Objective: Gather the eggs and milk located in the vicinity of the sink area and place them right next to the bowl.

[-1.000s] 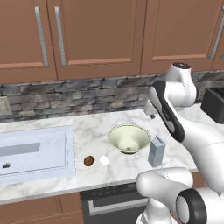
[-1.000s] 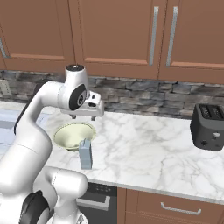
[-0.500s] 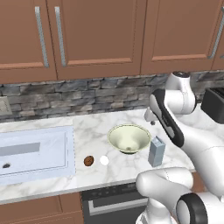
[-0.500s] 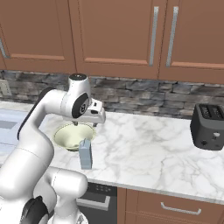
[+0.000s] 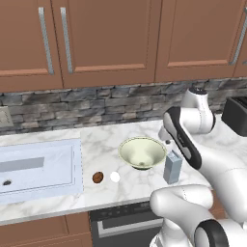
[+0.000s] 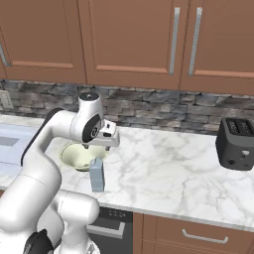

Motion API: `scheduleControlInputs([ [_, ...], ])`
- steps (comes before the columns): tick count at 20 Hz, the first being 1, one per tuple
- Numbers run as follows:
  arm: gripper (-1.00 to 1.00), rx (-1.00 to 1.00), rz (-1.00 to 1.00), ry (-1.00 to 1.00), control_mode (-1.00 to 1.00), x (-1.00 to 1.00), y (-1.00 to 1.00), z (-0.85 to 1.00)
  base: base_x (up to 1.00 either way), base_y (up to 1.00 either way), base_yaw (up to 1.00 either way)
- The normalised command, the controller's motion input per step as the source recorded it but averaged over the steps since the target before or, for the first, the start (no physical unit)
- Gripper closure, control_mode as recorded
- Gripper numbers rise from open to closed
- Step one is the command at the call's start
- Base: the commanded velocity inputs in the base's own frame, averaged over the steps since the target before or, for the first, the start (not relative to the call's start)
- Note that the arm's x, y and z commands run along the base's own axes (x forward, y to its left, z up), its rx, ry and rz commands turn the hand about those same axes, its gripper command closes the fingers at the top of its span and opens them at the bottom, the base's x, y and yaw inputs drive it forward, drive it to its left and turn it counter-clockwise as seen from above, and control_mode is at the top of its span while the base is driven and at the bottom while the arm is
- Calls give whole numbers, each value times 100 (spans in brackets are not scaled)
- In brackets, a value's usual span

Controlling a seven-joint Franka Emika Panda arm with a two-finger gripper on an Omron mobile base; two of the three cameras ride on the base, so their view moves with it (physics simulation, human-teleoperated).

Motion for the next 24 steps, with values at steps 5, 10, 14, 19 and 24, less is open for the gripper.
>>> scheduleControlInputs([
  [5,-100,0,0,0,-100,0,0,-21,0,0,0],
  [10,-100,0,0,1,-100,0,0,-24,0,0,0],
  [14,-100,0,0,1,-100,0,0,-22,0,0,0],
  [19,-100,0,0,2,-100,0,0,-19,0,0,0],
  [24,-100,0,0,0,-100,0,0,-12,0,0,0],
])
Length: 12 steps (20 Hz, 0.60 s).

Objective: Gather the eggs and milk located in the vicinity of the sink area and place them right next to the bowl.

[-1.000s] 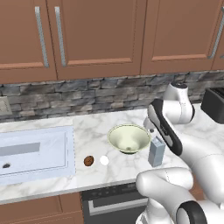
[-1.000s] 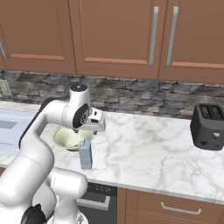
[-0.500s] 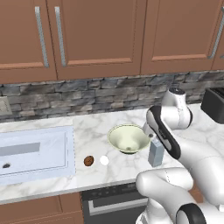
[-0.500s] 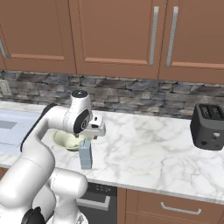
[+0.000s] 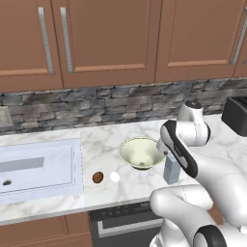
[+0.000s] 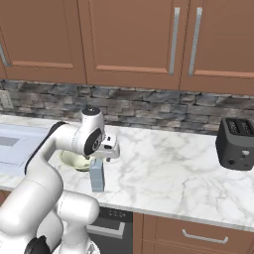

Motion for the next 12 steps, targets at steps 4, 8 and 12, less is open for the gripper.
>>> scheduleControlInputs([
  [4,-100,0,0,0,-100,0,1,-15,0,0,0],
  [8,-100,0,0,0,-100,-1,0,-16,0,0,0],
  [12,-100,0,0,1,-100,-2,0,-19,0,0,0],
])
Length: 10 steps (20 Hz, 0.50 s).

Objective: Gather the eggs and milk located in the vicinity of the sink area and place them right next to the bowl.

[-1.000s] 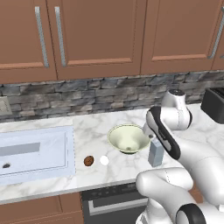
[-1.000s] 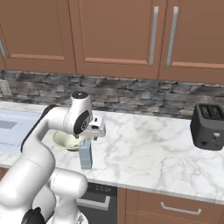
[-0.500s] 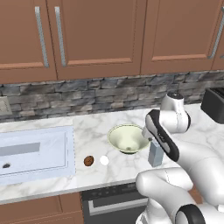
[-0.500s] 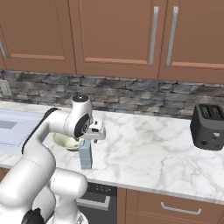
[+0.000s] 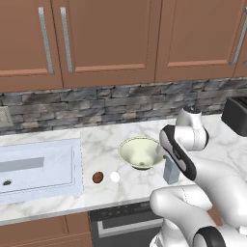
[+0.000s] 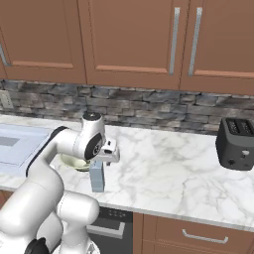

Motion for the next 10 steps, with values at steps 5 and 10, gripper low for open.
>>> scheduleControlInputs([
  [5,-100,0,0,2,-100,-3,0,-18,0,0,0],
  [10,-100,0,0,2,-100,0,0,-18,0,0,0],
])
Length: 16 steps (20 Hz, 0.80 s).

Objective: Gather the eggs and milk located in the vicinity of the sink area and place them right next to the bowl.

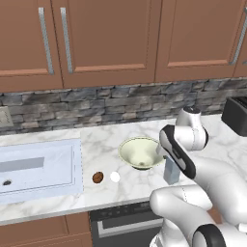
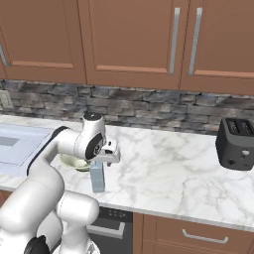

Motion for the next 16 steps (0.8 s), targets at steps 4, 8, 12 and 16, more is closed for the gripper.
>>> scheduleControlInputs([
  [4,-100,0,0,4,-100,0,0,-22,0,0,0],
  [8,100,0,0,4,-100,-1,3,-27,0,0,0],
  [12,100,0,0,2,-100,-2,1,-19,0,0,0],
  [16,100,0,0,0,-100,0,0,0,0,0,0],
])
